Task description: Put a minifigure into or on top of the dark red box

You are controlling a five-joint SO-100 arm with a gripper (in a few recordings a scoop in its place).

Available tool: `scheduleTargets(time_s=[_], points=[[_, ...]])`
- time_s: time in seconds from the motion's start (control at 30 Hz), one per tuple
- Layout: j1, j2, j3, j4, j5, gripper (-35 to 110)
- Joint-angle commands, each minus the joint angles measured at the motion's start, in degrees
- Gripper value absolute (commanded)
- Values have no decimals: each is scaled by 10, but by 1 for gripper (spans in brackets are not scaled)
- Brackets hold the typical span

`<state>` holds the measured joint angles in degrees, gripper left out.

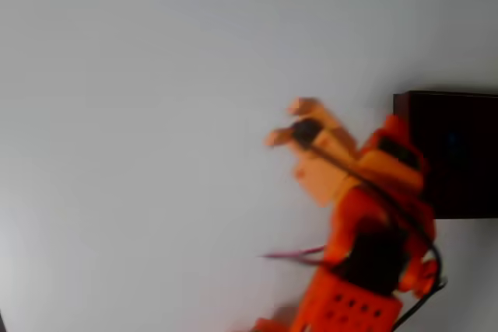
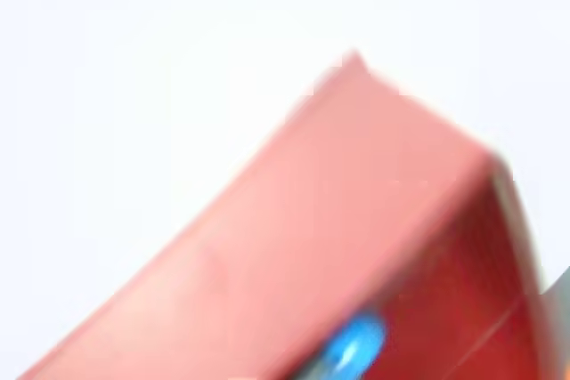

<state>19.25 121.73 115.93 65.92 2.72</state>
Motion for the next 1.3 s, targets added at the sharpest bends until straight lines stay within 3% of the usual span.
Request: scheduleTargets(time_s=[0.0,0.07,0.3,0.43,0.53,0.8,0.93,1.27], points=[[-134,188,53,63,-25,16],[-228,273,93,88,-32,9],[-448,505,258,91,58,5],[-530,606,344,94,27,0],[-573,728,409,154,11,0],[-614,736,507,143,-25,0],[-609,736,571,106,4,0],[-598,736,570,119,4,0]])
